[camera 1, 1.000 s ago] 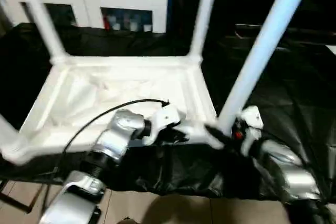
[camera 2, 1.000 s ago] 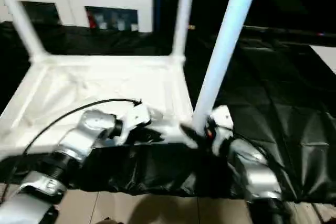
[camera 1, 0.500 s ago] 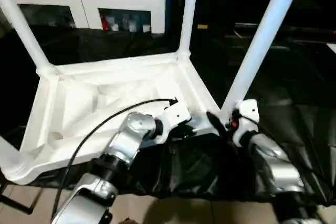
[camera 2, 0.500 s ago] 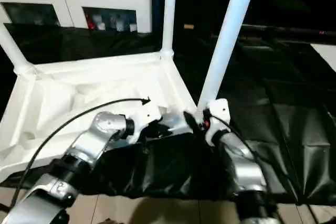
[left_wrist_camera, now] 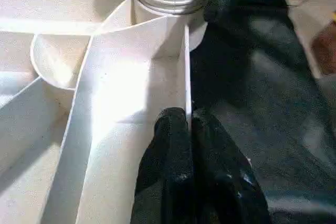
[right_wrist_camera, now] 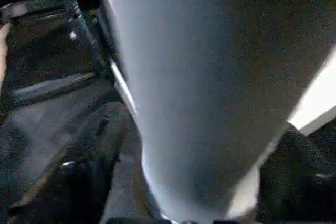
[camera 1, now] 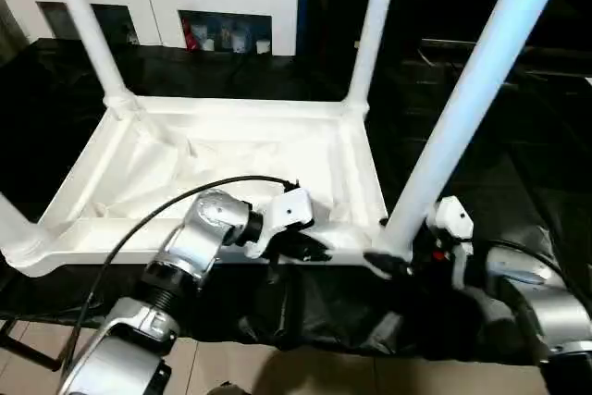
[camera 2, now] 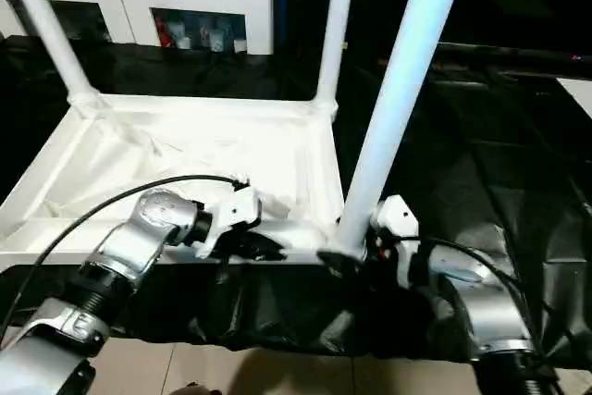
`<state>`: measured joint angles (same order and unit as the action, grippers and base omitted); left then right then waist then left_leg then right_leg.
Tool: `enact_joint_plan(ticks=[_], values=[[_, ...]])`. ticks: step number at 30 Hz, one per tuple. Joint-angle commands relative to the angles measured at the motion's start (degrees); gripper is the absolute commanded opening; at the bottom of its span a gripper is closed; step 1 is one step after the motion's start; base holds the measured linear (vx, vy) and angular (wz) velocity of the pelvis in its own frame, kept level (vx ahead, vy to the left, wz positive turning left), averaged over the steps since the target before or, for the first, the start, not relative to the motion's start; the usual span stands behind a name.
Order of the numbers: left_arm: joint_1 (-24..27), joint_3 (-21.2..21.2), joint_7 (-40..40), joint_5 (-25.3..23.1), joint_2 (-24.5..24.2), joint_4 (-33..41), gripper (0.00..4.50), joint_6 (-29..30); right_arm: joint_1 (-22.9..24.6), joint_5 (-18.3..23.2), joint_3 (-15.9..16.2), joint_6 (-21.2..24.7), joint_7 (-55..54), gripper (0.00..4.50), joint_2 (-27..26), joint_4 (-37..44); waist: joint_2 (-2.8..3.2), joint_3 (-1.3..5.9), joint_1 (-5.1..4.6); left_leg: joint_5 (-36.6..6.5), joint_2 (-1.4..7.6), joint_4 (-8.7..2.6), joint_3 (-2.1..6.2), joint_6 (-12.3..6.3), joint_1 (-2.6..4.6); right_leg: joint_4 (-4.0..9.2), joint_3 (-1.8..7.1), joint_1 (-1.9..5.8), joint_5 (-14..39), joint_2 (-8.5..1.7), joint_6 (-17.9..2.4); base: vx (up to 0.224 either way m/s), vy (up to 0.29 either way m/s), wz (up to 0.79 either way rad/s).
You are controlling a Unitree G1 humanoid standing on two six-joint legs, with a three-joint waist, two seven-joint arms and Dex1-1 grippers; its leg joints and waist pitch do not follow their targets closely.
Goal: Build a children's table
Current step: Rotate leg to tighten
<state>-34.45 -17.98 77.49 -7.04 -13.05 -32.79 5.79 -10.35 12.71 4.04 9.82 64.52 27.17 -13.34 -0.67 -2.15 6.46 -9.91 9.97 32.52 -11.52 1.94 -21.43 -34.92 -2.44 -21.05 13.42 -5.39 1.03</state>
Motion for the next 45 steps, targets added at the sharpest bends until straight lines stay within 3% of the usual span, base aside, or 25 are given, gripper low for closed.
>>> enact_joint_plan(ticks=[1, 5, 13, 17, 20, 22, 24, 28, 32, 34, 38, 41, 43, 45], values=[[-1.67, -3.42, 1.69, 2.02, 2.64, 0.17, 0.0, -1.55, -0.24, 0.59, 6.32, 0.54, 4.76, 3.3, -1.02, 3.84, -0.87, 2.56, 0.07, -10.37, 3.85, -3.44, 1.52, -5.11, 0.94, 4.16, 2.06, 1.48, 3.59, -3.73, -14.7, 0.0, 0.0, 0.0], [-2.85, -3.24, 3.63, 1.72, 1.78, -1.62, 0.0, -2.55, -0.43, 0.55, 8.1, 0.81, 7.84, 2.97, 0.47, 4.31, -0.89, 2.5, 0.52, -10.77, 3.87, -3.4, 1.47, -5.04, 0.98, 4.26, 2.04, 1.47, 4.97, -3.83, -14.86, 0.0, 0.0, 0.0], [-2.73, -2.4, 2.71, 1.97, 1.84, -1.98, 0.0, -2.77, 0.06, 1.06, 7.98, 0.78, 7.45, 2.64, -0.94, 4.41, -1.0, 2.51, 0.5, -11.49, 3.93, -3.55, 1.57, -4.2, 0.97, 4.23, 2.06, 1.44, 5.91, -3.94, -14.78, 0.0, 0.0, 0.0], [-2.34, -0.98, -3.01, 1.68, 4.05, -2.09, 0.0, -1.66, -0.36, 0.73, 5.26, -0.28, -0.09, 2.64, -5.16, 1.69, -0.95, 2.46, 0.29, -11.82, 3.92, -3.64, 1.61, -3.84, 1.04, 4.3, 2.08, 1.22, 6.46, -4.02, -14.9, 0.0, 0.0, 0.0], [-2.08, -0.74, -5.77, 1.13, 5.12, -1.94, 0.0, -1.16, -1.29, -0.37, 3.64, -0.97, -5.88, 2.63, -7.89, -0.83, -0.93, 2.31, -0.1, -13.77, 3.91, -3.99, 1.76, -2.3, 1.16, 4.76, 2.14, 1.07, 10.02, -4.09, -14.25, 0.0, 0.0, 0.0], [-1.42, -0.56, -9.87, 0.45, 7.24, -1.19, 0.0, 0.15, -3.09, -2.59, 1.59, -1.24, -15.42, 2.63, -11.87, -4.74, -0.67, 2.24, -0.55, -14.92, 3.9, -4.28, 1.87, -0.69, 1.25, 4.8, 2.15, 0.8, 11.39, -4.02, -13.82, 0.0, 0.0, 0.0], [-0.79, -0.81, -13.75, -0.5, 9.34, -0.43, 0.0, 1.78, -4.56, -4.79, 0.28, -1.26, -23.65, 2.62, -15.32, -7.51, -0.85, 2.36, -0.94, -15.23, 3.84, -4.41, 2.06, 0.34, 1.14, 4.79, 2.06, 1.07, 12.09, -4.09, -13.17, 0.0, 0.0, 0.0], [-0.18, -1.07, -19.32, -1.32, 12.38, 0.13, 0.0, 3.79, -6.48, -6.81, -2.11, -0.23, -36.04, 2.62, -20.79, -10.42, -0.93, 2.32, -1.46, -14.68, 3.57, -4.31, 1.9, -0.2, 1.09, 5.02, 2.29, 0.94, 11.81, -3.95, -12.26, 0.0, 0.0, 0.0], [0.27, -1.09, -23.65, -2.13, 15.13, 0.18, 0.0, 4.0, -7.67, -8.39, -2.89, -5.18, -41.7, 2.62, -24.8, -12.49, -0.81, 2.33, -1.35, -14.04, 3.55, -4.23, 1.83, -0.45, 1.1, 5.14, 2.32, 0.93, 11.08, -3.9, -11.48, 0.0, 0.0, 0.0], [0.38, -1.14, -23.71, -2.03, 15.48, 0.16, 0.0, 3.74, -7.89, -7.98, -3.32, -6.3, -41.63, 3.18, -25.41, -12.66, -0.87, 2.26, -1.38, -14.52, 3.51, -4.27, 1.85, -1.09, 1.02, 5.19, 2.32, 0.95, 11.46, -3.81, -11.01, 0.0, 0.0, 0.0], [0.9, -1.78, -22.09, -1.49, 14.87, 1.34, 0.0, 3.97, -7.47, -5.54, -4.09, -4.96, -39.17, 3.41, -25.11, -10.8, -0.68, 2.36, -1.41, -14.08, 3.58, -4.24, 1.82, -1.65, 1.02, 5.04, 2.36, 1.01, 9.64, -3.69, -11.11, 0.0, 0.0, 0.0], [1.06, -2.31, -19.92, -1.17, 13.56, 1.85, 0.0, 3.26, -7.29, -7.21, -3.24, -5.82, -38.48, 3.81, -23.26, -10.15, -0.63, 2.56, -1.32, -12.05, 3.53, -4.01, 1.71, -2.21, 1.0, 4.62, 2.31, 1.12, 5.72, -3.54, -11.82, 0.0, 0.0, 0.0], [1.17, -2.8, -16.39, -0.42, 11.62, 2.52, 0.0, 2.1, -7.33, -7.51, -2.5, -7.67, -34.83, 3.88, -20.07, -10.57, -0.66, 2.79, -0.97, -9.1, 3.48, -3.51, 1.53, -3.61, 0.96, 4.13, 2.26, 1.37, 0.71, -3.53, -12.68, 0.0, 0.0, 0.0], [1.17, -2.89, -14.73, -0.05, 10.78, 2.85, 0.0, 2.15, -6.89, -6.94, -1.47, -7.72, -30.77, 3.88, -18.37, -9.89, -0.75, 2.76, -0.89, -8.22, 3.34, -3.4, 1.54, -4.8, 0.65, 3.97, 2.13, 1.63, -1.08, -3.58, -13.18, 0.0, 0.0, 0.0]])
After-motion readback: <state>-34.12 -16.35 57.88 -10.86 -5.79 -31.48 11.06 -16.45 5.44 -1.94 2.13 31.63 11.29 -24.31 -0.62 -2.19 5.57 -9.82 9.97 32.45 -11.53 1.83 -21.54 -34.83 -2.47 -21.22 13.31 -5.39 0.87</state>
